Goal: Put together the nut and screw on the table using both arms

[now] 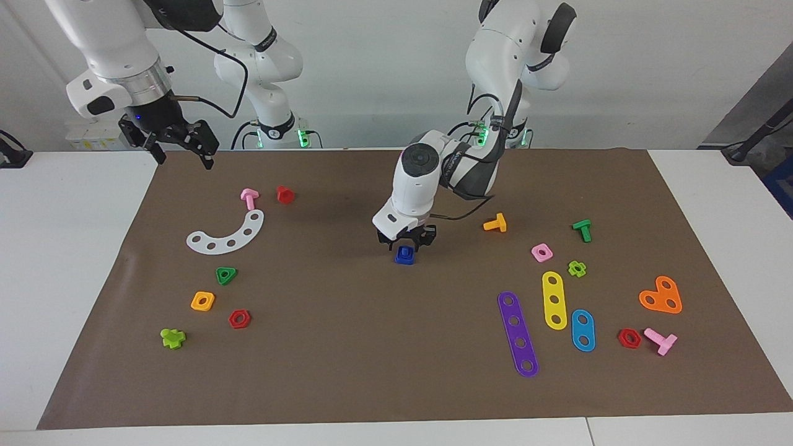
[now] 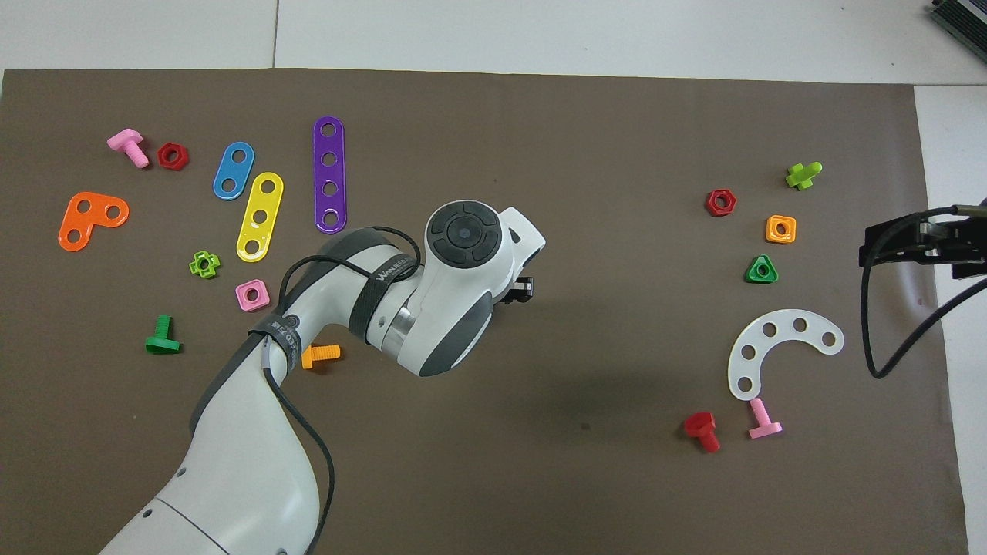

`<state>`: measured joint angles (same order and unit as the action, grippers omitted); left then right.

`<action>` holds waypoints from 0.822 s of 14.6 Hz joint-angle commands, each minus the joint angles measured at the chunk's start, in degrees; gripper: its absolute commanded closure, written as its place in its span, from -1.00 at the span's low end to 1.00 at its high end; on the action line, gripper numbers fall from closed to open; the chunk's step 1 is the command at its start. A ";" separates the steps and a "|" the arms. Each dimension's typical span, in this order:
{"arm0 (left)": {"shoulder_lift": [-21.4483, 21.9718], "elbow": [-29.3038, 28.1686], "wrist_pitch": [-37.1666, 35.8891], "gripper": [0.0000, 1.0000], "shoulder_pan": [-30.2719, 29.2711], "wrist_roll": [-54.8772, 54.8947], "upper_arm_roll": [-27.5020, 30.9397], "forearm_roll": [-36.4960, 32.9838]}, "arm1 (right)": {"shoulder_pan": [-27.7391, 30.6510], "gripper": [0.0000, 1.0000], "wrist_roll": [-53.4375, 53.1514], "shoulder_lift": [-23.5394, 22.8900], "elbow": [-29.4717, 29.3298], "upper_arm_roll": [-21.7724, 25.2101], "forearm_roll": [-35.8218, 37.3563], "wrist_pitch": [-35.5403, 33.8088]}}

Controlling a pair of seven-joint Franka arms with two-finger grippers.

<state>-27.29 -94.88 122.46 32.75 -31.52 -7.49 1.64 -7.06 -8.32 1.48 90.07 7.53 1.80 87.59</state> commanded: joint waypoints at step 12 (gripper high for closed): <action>16.73 4.26 -21.27 -0.35 -18.13 13.99 1.16 0.30 | 0.56 -1.00 0.23 0.98 1.16 0.90 -3.29 -0.66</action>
<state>-14.21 -88.96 104.67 19.04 -22.90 -5.88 1.61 -6.84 -8.32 1.48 90.09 8.17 -0.31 87.59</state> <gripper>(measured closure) 0.326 0.000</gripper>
